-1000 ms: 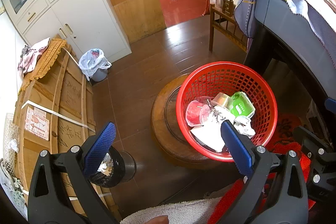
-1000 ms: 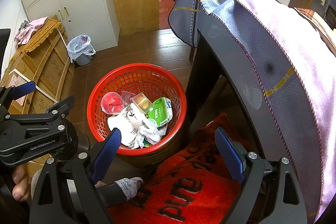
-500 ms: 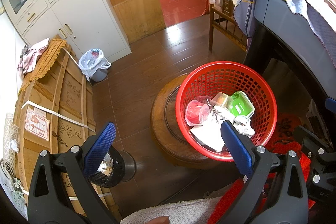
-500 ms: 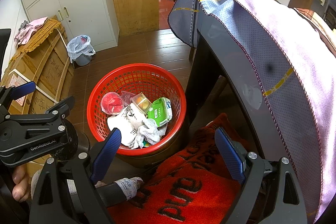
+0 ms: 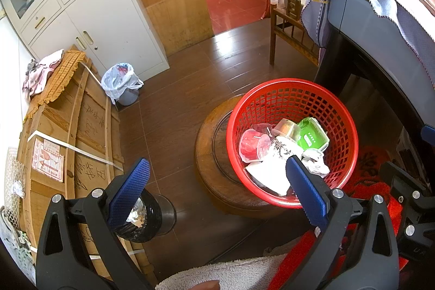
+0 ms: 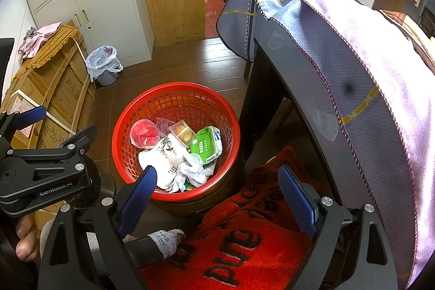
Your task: Collect trash
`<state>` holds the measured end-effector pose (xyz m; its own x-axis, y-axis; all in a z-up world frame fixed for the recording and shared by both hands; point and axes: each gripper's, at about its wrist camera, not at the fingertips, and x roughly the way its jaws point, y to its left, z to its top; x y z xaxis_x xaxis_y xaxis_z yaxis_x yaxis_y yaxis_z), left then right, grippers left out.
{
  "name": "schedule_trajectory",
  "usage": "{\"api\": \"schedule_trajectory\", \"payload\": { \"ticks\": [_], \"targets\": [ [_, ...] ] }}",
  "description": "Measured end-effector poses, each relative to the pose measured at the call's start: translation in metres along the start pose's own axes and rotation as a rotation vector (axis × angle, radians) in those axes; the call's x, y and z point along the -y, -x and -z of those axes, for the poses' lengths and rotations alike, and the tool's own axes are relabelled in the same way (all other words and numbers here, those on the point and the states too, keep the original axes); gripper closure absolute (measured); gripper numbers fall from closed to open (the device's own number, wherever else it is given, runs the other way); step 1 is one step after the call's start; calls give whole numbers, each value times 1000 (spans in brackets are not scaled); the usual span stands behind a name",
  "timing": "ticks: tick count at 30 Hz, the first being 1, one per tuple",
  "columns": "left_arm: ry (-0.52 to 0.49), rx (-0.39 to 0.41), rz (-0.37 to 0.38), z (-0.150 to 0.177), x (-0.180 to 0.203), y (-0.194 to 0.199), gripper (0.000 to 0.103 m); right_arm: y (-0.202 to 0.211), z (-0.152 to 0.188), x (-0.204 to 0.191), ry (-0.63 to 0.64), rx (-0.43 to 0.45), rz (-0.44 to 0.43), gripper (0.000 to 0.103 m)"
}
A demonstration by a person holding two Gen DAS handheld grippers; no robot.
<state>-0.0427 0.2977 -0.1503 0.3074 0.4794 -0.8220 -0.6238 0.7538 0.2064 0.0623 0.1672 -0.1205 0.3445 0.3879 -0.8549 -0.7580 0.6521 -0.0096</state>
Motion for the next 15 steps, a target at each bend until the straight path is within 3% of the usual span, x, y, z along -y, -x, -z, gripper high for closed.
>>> {"api": "schedule_trajectory", "payload": {
  "ticks": [15],
  "targets": [
    [-11,18,3,4,6,2,7,0,-1,0,-2,2,2,14]
  ]
}}
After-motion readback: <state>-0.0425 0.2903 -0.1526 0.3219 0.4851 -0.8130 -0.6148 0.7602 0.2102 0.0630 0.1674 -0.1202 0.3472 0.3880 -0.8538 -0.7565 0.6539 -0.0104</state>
